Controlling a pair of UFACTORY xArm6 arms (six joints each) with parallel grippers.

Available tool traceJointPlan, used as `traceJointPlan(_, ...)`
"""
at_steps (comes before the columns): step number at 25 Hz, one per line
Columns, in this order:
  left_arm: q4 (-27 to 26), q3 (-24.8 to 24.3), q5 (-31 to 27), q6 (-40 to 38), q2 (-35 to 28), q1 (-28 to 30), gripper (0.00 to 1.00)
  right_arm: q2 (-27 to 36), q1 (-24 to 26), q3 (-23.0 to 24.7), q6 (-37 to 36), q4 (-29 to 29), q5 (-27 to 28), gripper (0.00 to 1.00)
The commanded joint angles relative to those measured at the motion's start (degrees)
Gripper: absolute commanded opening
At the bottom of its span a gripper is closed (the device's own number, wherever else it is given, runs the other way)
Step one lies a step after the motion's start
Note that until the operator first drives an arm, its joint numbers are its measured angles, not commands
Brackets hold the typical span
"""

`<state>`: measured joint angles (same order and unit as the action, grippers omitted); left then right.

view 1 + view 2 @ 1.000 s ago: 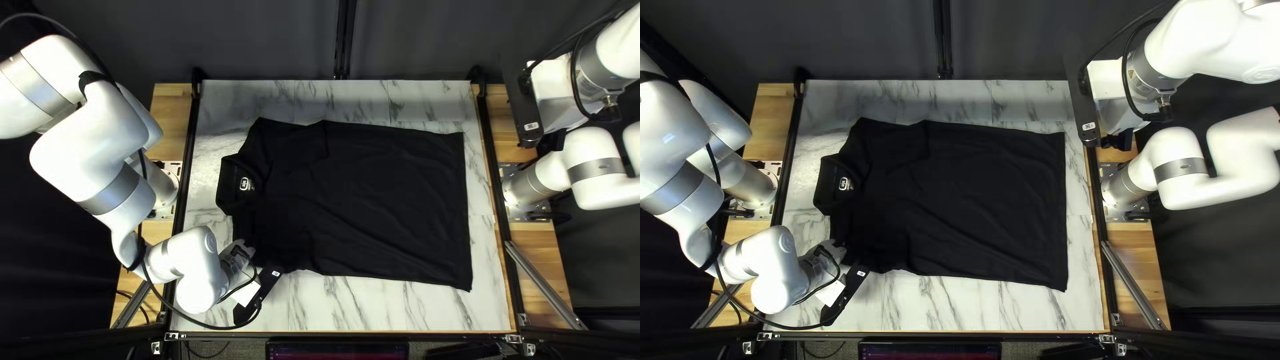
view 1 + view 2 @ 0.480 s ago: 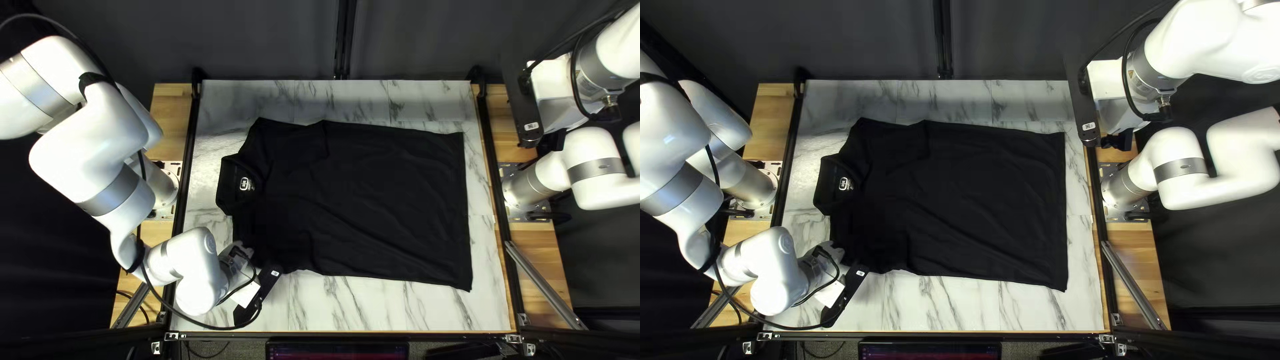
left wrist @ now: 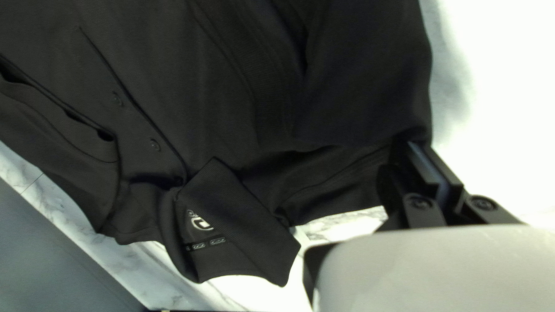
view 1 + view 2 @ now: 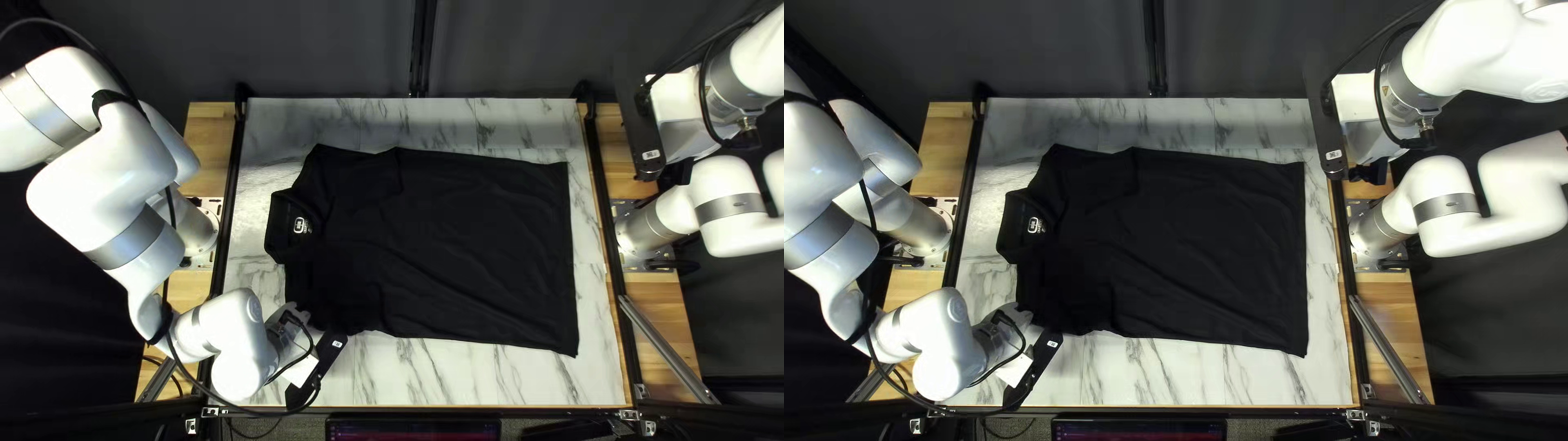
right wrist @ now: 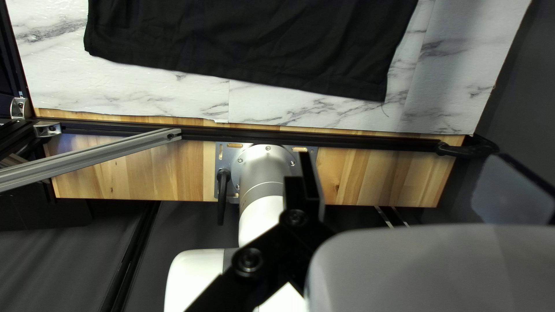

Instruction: Fold t-shirt

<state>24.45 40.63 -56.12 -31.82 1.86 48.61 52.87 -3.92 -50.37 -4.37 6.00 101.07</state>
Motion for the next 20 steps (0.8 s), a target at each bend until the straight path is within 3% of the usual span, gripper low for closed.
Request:
traceJointPlan(1,0.4,1.9,-3.2,1.0,-0.9,0.4,0.0,0.0,0.0,0.0,0.0,0.0,0.0,1.0)
traceJointPlan(8,2.5,4.3,-8.5,5.0,-3.2,-1.1,0.0,0.0,0.0,0.0,0.0,0.0,0.0,1.0)
traceJointPlan(14,2.3,4.0,-8.2,5.8,-3.1,-1.1,0.0,0.0,0.0,0.0,0.0,0.0,0.0,1.0)
traceJointPlan(15,1.8,3.7,-7.6,4.9,-2.8,-0.6,0.57,0.0,0.0,0.0,0.0,0.0,0.0,1.0)
traceJointPlan(16,1.5,3.2,-6.9,3.8,-2.5,-0.1,0.9,0.0,0.0,0.0,0.0,0.0,0.0,1.0)
traceJointPlan(18,0.1,1.2,-4.2,0.2,-2.0,1.2,1.0,0.0,0.0,0.0,0.0,0.0,0.0,1.0)
traceJointPlan(20,-0.8,-0.8,-1.1,-2.4,-2.0,1.5,1.0,0.0,0.0,0.0,0.0,0.0,0.0,1.0)
